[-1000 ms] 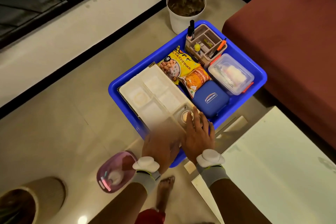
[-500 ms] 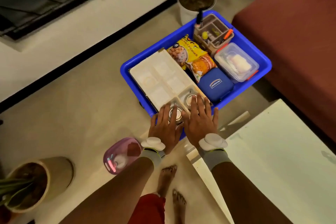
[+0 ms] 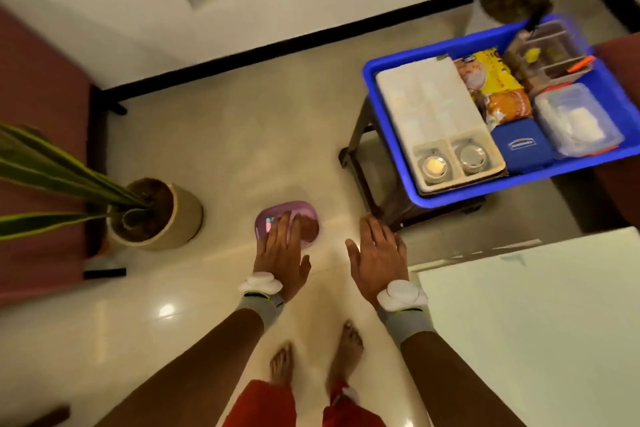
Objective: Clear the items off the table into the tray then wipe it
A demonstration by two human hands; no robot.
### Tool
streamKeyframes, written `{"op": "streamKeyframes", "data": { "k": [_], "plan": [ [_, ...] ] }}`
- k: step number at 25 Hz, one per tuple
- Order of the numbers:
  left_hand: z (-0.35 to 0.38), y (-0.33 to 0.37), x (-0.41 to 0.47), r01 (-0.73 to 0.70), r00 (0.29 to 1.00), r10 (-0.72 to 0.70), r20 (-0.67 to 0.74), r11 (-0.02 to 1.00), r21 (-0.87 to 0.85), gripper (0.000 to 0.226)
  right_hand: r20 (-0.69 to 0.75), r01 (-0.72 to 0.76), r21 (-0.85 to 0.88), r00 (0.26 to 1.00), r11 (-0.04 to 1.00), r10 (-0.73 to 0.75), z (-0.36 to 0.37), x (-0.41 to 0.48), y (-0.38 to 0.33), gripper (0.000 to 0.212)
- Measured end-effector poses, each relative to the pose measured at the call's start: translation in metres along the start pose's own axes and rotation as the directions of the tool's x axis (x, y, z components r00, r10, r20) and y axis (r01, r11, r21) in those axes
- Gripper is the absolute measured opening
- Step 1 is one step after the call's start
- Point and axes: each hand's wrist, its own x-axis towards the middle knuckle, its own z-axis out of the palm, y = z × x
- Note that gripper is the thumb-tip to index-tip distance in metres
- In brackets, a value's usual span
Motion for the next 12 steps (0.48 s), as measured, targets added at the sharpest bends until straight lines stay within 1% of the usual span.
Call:
{"op": "streamKeyframes", "data": {
  "k": [1,3,4,5,6,7,9,12],
  "plan": [
    [0.011,-0.020,-0.007,0.046,0.999,-0.046,0.000,0.999,-0.005,0.087,0.033,0.019,-0.002,0.999,1.000,-0.019,0.019,-0.001,-0.008,0.060],
    [0.039,-0.061,-0.023,0.108,0.994,-0.110,-0.028,0.993,-0.043,0.091,0.183,0.055,-0.003,0.982,0.999,-0.053,0.060,-0.008,-0.027,0.064],
    [0.055,-0.080,-0.030,0.108,0.994,-0.108,-0.008,0.993,-0.057,0.094,0.258,0.070,0.000,0.964,0.998,-0.068,0.081,-0.010,-0.036,0.066],
    [0.069,-0.097,-0.031,0.090,0.996,-0.090,0.005,0.994,-0.061,0.097,0.293,0.094,-0.012,0.952,0.996,-0.086,0.103,-0.007,-0.043,0.070],
    [0.084,-0.112,-0.026,0.064,0.998,-0.064,-0.009,0.996,-0.065,0.100,0.311,0.109,-0.027,0.946,0.994,-0.095,0.121,0.000,-0.048,0.073],
    [0.105,-0.129,-0.017,0.058,0.998,-0.058,0.004,0.994,-0.092,0.103,0.333,0.120,-0.033,0.937,0.992,-0.102,0.143,0.011,-0.054,0.072],
    [0.156,-0.163,0.009,0.095,0.995,-0.095,0.011,0.982,-0.162,0.103,0.372,0.144,-0.053,0.921,0.988,-0.114,0.194,0.044,-0.064,0.056],
    [0.235,-0.198,0.059,0.072,0.997,-0.072,0.013,0.941,-0.331,0.096,0.319,0.200,-0.054,0.932,0.978,-0.173,0.265,0.106,-0.057,0.044]
  ]
}}
